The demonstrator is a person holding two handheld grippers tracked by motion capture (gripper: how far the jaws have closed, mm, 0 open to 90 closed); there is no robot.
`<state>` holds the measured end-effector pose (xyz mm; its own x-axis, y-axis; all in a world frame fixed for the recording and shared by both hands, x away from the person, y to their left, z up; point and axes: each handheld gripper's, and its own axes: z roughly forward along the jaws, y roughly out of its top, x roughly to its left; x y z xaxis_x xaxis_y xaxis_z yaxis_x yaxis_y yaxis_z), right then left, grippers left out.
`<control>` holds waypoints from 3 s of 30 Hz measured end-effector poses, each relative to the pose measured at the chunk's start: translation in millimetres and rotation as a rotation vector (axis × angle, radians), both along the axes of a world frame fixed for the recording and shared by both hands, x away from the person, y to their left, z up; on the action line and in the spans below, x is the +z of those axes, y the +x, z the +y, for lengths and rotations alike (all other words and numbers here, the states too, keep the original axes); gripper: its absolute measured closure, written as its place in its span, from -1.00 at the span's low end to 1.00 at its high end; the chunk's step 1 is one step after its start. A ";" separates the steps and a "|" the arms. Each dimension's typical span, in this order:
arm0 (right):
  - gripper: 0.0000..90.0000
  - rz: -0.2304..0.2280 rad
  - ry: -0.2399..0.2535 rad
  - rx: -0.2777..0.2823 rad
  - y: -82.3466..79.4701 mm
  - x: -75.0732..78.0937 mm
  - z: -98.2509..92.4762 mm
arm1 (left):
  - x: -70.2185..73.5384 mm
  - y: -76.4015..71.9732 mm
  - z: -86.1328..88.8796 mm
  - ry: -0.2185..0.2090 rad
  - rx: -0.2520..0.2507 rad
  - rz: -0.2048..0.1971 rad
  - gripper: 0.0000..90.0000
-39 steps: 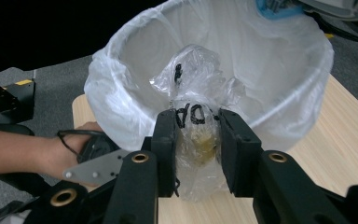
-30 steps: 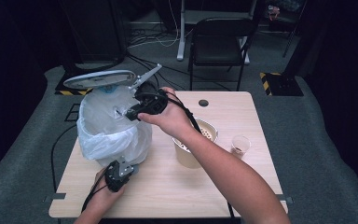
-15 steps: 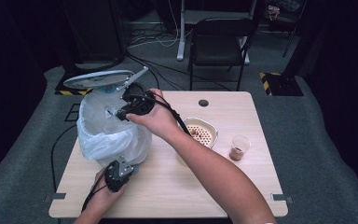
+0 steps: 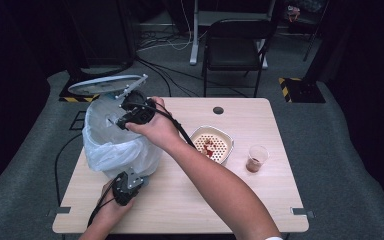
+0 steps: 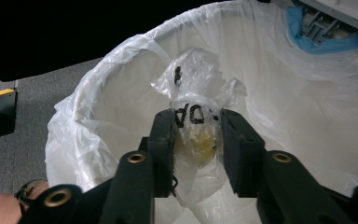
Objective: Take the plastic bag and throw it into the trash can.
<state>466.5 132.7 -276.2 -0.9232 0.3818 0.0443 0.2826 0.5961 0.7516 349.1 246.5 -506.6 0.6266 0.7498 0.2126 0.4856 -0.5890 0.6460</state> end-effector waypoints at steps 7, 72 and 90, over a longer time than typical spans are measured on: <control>0.17 0.002 0.009 0.000 -4.0 2.0 -2.6 | 2.0 0.0 1.2 0.013 -0.011 0.018 1.00; 0.43 -0.016 -0.005 -0.218 -45.5 -95.1 -210.2 | 0.6 -0.2 0.5 0.002 -0.002 0.007 1.00; 0.54 -0.011 -0.029 -0.208 -49.9 -110.1 -207.9 | 0.5 -0.1 0.5 0.000 -0.002 0.006 1.00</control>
<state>416.7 -75.1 -386.3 -0.8250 0.5648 0.0206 0.3933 0.5474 0.7387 349.0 247.1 -506.1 0.6294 0.7486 0.2084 0.4884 -0.5897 0.6433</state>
